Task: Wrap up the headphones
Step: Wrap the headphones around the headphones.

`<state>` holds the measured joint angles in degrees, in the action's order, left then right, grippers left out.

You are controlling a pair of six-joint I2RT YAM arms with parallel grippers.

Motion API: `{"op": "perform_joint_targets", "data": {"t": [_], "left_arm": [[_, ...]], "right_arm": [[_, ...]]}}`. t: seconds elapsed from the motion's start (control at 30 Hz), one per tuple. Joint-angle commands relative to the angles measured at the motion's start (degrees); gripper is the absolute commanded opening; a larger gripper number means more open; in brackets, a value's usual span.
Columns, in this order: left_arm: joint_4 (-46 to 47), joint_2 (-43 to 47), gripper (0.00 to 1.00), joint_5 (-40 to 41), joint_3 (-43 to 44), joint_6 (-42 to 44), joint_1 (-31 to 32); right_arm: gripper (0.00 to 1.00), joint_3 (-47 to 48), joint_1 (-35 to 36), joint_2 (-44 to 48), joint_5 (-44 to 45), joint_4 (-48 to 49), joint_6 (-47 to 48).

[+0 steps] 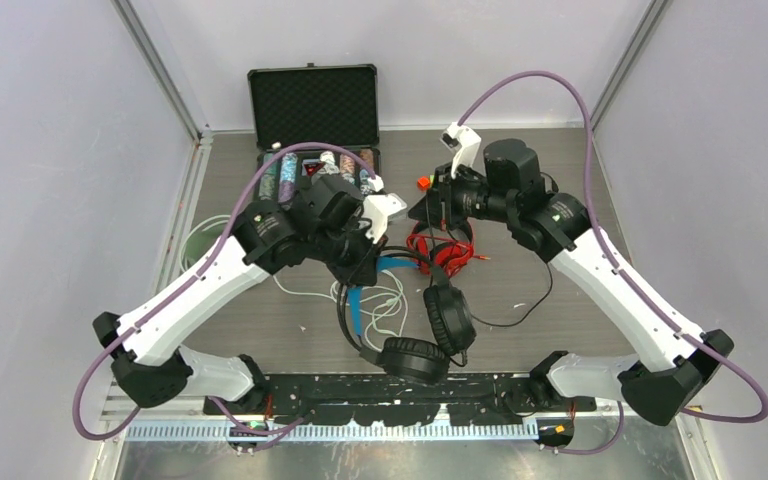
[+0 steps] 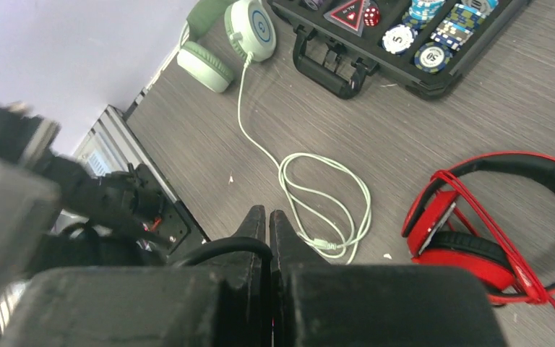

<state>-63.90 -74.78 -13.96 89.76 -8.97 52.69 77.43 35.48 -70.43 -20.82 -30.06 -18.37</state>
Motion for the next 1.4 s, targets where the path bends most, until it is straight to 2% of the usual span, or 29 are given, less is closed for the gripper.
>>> {"op": "perform_joint_targets", "data": {"t": [0.0, 0.23, 0.53, 0.8, 1.07, 1.37], "left_arm": [[-8.3, -2.8, 0.00, 10.1, 3.8, 0.6, 0.4], [-13.8, -8.6, 0.00, 24.9, 7.5, -3.4, 0.5], [-18.0, -14.8, 0.00, 37.4, 11.0, -9.2, -0.2], [-15.7, -15.9, 0.00, 38.2, 11.8, -12.2, -5.4], [-10.0, -15.8, 0.00, 35.6, 12.2, -15.0, -10.9], [-0.2, -14.1, 0.00, 41.3, 13.6, -17.3, -15.6]], "right_arm": [[0.00, 6.7, -0.2, -0.3, 1.2, -10.6, 3.7], [0.00, 10.5, -0.3, -2.4, -0.9, -16.0, 1.4], [0.00, 11.5, -0.2, -3.9, -10.4, -13.3, -7.0], [0.00, 5.2, 1.5, -0.8, -16.2, 1.5, -19.4], [0.00, -2.6, 5.6, 0.7, -10.8, 17.7, -33.4], [0.04, -3.1, 10.3, -3.5, -9.1, 21.3, -34.3]]}}
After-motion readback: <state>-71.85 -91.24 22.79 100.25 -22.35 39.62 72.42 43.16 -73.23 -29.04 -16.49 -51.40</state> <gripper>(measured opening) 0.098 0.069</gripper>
